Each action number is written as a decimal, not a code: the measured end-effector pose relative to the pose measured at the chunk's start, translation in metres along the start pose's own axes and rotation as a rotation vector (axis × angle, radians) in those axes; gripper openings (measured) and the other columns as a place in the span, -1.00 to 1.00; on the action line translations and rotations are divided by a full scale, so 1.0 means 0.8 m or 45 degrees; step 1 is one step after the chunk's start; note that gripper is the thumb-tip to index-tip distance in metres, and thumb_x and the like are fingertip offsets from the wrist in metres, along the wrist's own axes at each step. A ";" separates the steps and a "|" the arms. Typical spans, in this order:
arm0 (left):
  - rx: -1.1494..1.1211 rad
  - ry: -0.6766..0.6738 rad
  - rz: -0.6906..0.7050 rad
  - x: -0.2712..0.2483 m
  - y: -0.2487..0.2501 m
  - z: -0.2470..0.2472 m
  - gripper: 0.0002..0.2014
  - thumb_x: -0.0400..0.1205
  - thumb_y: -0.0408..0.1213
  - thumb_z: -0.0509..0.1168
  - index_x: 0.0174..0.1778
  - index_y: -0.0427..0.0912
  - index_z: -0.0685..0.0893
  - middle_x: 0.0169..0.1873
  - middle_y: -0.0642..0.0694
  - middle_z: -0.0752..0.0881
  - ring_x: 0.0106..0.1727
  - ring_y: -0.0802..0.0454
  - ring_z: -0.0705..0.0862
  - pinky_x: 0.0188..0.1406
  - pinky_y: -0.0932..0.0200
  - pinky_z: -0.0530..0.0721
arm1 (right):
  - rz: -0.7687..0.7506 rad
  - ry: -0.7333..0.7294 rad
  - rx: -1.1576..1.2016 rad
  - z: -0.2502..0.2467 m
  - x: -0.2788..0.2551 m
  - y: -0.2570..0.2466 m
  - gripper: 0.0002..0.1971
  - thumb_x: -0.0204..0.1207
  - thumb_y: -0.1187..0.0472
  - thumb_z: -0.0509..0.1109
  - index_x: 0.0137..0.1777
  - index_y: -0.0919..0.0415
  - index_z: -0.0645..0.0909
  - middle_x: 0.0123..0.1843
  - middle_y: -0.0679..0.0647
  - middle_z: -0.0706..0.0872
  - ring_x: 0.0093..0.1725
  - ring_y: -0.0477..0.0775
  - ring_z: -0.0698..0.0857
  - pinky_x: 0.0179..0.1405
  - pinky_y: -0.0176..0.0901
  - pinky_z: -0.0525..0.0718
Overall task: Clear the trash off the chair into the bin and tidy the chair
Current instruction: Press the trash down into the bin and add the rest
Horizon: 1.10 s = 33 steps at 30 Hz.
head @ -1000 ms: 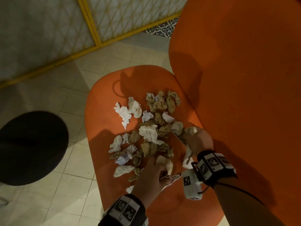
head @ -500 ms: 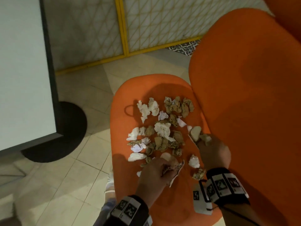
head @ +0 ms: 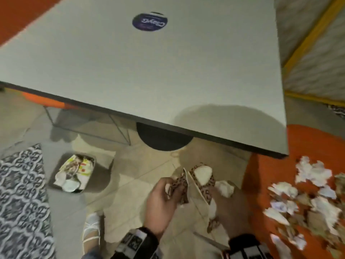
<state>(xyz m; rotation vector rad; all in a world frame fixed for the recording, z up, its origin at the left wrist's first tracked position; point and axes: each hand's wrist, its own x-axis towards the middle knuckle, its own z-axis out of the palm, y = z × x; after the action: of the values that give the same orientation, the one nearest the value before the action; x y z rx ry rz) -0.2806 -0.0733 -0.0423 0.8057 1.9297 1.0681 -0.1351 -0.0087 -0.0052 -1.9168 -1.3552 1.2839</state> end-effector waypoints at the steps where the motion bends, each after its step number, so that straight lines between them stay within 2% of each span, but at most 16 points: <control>1: -0.019 0.088 -0.068 0.016 -0.022 -0.039 -0.88 0.50 -0.09 0.43 -0.15 0.11 0.61 -0.37 0.06 0.75 -0.41 0.12 0.66 -0.41 0.12 0.65 | -0.005 -0.056 -0.003 0.037 -0.004 -0.012 -0.87 0.36 0.24 0.56 -0.29 0.17 0.64 -0.32 0.06 0.71 -0.24 0.15 0.64 -0.24 -0.12 0.52; 3: -0.050 0.252 -0.173 0.050 -0.070 -0.119 -0.87 0.53 -0.16 0.40 -0.07 0.10 0.61 -0.36 0.03 0.76 -0.40 0.05 0.70 -0.38 0.04 0.72 | -0.003 -0.229 -0.052 0.143 -0.009 -0.039 -0.87 0.36 0.26 0.54 -0.31 0.15 0.63 -0.32 0.07 0.72 -0.24 0.13 0.65 -0.25 -0.14 0.53; 4: -0.077 0.329 -0.217 0.068 -0.092 -0.161 -0.85 0.55 -0.20 0.39 -0.02 0.08 0.60 -0.27 0.03 0.78 -0.29 0.03 0.74 -0.26 0.00 0.75 | -0.024 -0.282 -0.049 0.200 -0.012 -0.052 -0.85 0.36 0.27 0.53 -0.33 0.13 0.61 -0.33 0.05 0.71 -0.26 0.11 0.65 -0.27 -0.16 0.53; 6: -0.024 0.470 -0.276 0.103 -0.141 -0.243 -0.78 0.58 -0.31 0.35 0.12 -0.06 0.58 -0.06 -0.05 0.75 -0.04 -0.03 0.71 0.02 0.11 0.64 | -0.038 -0.361 -0.102 0.308 -0.018 -0.069 -0.81 0.36 0.26 0.53 -0.36 0.09 0.57 -0.36 -0.01 0.69 -0.30 0.05 0.65 -0.30 -0.17 0.56; 8: 0.068 0.563 -0.358 0.136 -0.189 -0.320 -0.66 0.60 -0.36 0.31 0.30 -0.21 0.54 0.11 -0.23 0.71 0.10 -0.09 0.64 0.11 0.17 0.52 | -0.025 -0.429 -0.227 0.412 -0.027 -0.083 -0.87 0.36 0.23 0.50 -0.32 0.11 0.60 -0.34 0.00 0.71 -0.26 0.08 0.69 -0.22 -0.08 0.69; 10: 0.174 0.571 -0.445 0.168 -0.235 -0.386 -0.58 0.62 -0.35 0.27 0.42 -0.26 0.46 0.24 -0.30 0.66 0.22 -0.21 0.63 0.14 0.09 0.53 | -0.043 -0.491 -0.346 0.513 -0.035 -0.091 -0.93 0.35 0.22 0.46 -0.21 0.18 0.65 -0.26 0.11 0.77 -0.18 0.21 0.73 -0.11 0.06 0.73; 12: 0.275 0.545 -0.486 0.199 -0.281 -0.435 -0.57 0.63 -0.34 0.23 0.45 -0.24 0.42 0.28 -0.30 0.63 0.25 -0.24 0.62 0.15 0.02 0.56 | -0.092 -0.528 -0.490 0.603 -0.037 -0.095 -0.84 0.37 0.22 0.41 -0.05 0.19 0.68 -0.11 0.19 0.78 -0.04 0.30 0.72 -0.03 0.04 0.70; 16: 0.467 0.486 -0.387 0.262 -0.366 -0.490 -0.60 0.67 -0.30 0.12 0.45 -0.16 0.39 0.26 -0.18 0.60 0.29 -0.17 0.58 0.21 -0.01 0.56 | -0.405 -0.576 -0.940 0.741 -0.023 -0.093 -0.65 0.54 0.17 0.30 0.33 0.14 0.54 0.30 0.14 0.65 0.31 0.18 0.58 0.21 -0.12 0.53; 18: 0.691 0.328 -0.314 0.286 -0.400 -0.496 -0.53 0.67 -0.34 0.09 0.54 -0.16 0.28 0.29 -0.15 0.54 0.32 -0.12 0.52 0.26 0.04 0.53 | -0.559 -0.581 -1.120 0.780 -0.009 -0.083 -0.62 0.56 0.21 0.27 0.39 0.13 0.47 0.41 0.07 0.53 0.41 0.11 0.47 0.36 -0.14 0.42; 21: 0.855 0.091 -0.292 0.313 -0.430 -0.498 -0.40 0.65 -0.29 0.09 0.62 -0.15 0.07 0.40 -0.15 0.40 0.39 -0.11 0.41 0.32 0.07 0.49 | -0.693 -0.567 -1.259 0.815 0.013 -0.063 -0.61 0.53 0.17 0.32 0.37 0.12 0.47 0.38 0.06 0.51 0.39 0.10 0.44 0.33 -0.12 0.42; 23: 0.964 -0.036 -0.333 0.328 -0.448 -0.499 -0.37 0.66 -0.26 0.08 0.63 -0.17 -0.02 0.48 -0.15 0.30 0.45 -0.12 0.33 0.38 0.07 0.42 | -0.729 -0.632 -1.300 0.836 0.025 -0.043 -0.58 0.52 0.15 0.37 0.37 0.13 0.47 0.38 0.09 0.47 0.40 0.13 0.41 0.36 -0.11 0.40; 27: 1.095 -0.092 -0.409 0.347 -0.473 -0.494 -0.37 0.67 -0.26 0.04 0.62 -0.23 -0.08 0.50 -0.19 0.25 0.48 -0.15 0.28 0.43 0.06 0.35 | -0.683 -0.759 -1.118 0.866 0.034 -0.012 -0.61 0.48 0.19 0.43 0.30 0.17 0.53 0.31 0.16 0.46 0.36 0.18 0.45 0.37 -0.10 0.39; 29: 1.194 -0.135 -0.363 0.353 -0.483 -0.489 -0.33 0.63 -0.17 0.15 0.59 -0.28 0.01 0.37 -0.25 0.39 0.35 -0.17 0.43 0.25 0.03 0.49 | -0.686 -0.755 -1.051 0.877 0.040 -0.001 -0.65 0.43 0.20 0.46 0.22 0.15 0.54 0.23 0.14 0.48 0.30 0.16 0.47 0.32 -0.09 0.42; 31: 1.204 -0.225 -0.388 0.353 -0.495 -0.484 -0.15 0.33 0.00 0.45 0.43 -0.32 0.25 0.07 -0.26 0.65 -0.01 -0.13 0.66 -0.18 0.08 0.65 | -0.744 -0.772 -1.059 0.886 0.043 0.009 -0.64 0.39 0.19 0.46 0.18 0.14 0.54 0.19 0.10 0.51 0.26 0.14 0.47 0.28 -0.09 0.43; 32: 1.186 -0.245 -0.406 0.350 -0.497 -0.480 -0.08 0.18 0.05 0.52 0.36 -0.32 0.32 -0.02 -0.26 0.72 -0.13 -0.12 0.71 -0.30 0.12 0.66 | -0.795 -0.795 -1.084 0.891 0.043 0.013 -0.64 0.38 0.18 0.44 0.18 0.12 0.53 0.18 0.08 0.52 0.23 0.13 0.47 0.25 -0.09 0.42; 33: 1.194 -0.255 -0.392 0.351 -0.503 -0.476 -0.03 0.16 0.09 0.52 0.38 -0.34 0.30 0.03 -0.31 0.72 -0.08 -0.15 0.72 -0.24 0.11 0.68 | -0.847 -0.825 -1.114 0.895 0.044 0.016 -0.63 0.36 0.15 0.42 0.18 0.10 0.52 0.16 0.04 0.52 0.21 0.11 0.46 0.24 -0.08 0.41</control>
<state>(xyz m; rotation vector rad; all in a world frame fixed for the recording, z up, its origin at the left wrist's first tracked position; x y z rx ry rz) -0.8081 -0.1772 -0.3535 0.9913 2.2532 -0.1582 -0.7553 -0.0816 -0.3575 -1.2120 -2.9381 1.0535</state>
